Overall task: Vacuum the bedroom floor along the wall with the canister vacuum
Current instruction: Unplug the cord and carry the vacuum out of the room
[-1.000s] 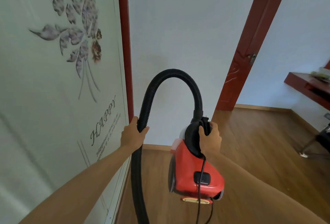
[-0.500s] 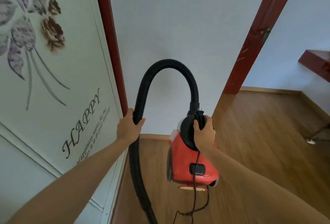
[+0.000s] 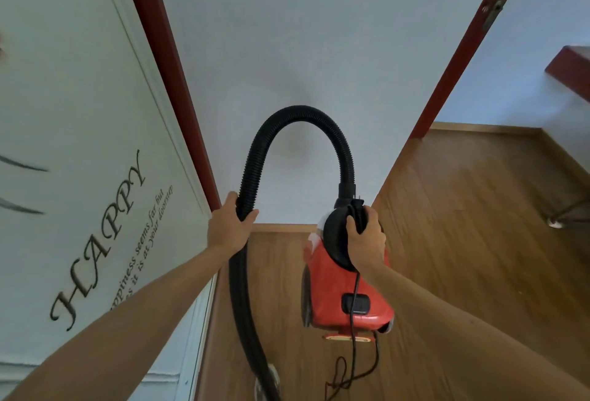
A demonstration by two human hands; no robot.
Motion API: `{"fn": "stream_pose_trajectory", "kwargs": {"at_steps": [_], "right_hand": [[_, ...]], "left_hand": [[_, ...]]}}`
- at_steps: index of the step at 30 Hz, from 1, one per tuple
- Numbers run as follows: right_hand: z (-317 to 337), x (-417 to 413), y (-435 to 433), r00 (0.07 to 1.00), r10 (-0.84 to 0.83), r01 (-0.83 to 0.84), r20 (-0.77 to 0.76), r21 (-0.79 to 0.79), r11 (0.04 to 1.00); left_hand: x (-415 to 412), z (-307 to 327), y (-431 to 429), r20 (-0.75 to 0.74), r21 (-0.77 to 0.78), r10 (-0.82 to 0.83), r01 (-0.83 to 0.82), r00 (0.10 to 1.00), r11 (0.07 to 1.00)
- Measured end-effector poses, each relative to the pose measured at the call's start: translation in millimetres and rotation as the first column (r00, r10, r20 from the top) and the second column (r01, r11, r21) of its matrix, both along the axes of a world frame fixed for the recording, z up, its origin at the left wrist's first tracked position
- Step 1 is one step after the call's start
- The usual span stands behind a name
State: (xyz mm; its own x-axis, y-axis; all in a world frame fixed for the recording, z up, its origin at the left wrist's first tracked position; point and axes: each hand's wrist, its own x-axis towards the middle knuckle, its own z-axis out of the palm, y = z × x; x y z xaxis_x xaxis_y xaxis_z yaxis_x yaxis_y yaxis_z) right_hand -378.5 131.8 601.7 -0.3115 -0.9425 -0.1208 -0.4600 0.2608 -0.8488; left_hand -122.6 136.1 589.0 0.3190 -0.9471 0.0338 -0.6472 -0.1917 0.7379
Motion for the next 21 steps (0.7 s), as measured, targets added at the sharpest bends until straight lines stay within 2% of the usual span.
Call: {"fn": "stream_pose_trajectory", "kwargs": {"at_steps": [11, 21], "right_hand": [[-63.2, 23.4, -66.8, 1.0, -0.024, 0.022, 0.011, 0.091, 0.996], [-150.4, 28.7, -84.4, 1.0, -0.002, 0.001, 0.006, 0.215, 0.977]], "left_hand": [[18.6, -60.8, -77.8, -0.042, 0.069, -0.013, 0.016, 0.999, 0.997], [20.0, -154.7, -87.4, -0.106, 0.116, -0.035, 0.047, 0.994, 0.992]]}}
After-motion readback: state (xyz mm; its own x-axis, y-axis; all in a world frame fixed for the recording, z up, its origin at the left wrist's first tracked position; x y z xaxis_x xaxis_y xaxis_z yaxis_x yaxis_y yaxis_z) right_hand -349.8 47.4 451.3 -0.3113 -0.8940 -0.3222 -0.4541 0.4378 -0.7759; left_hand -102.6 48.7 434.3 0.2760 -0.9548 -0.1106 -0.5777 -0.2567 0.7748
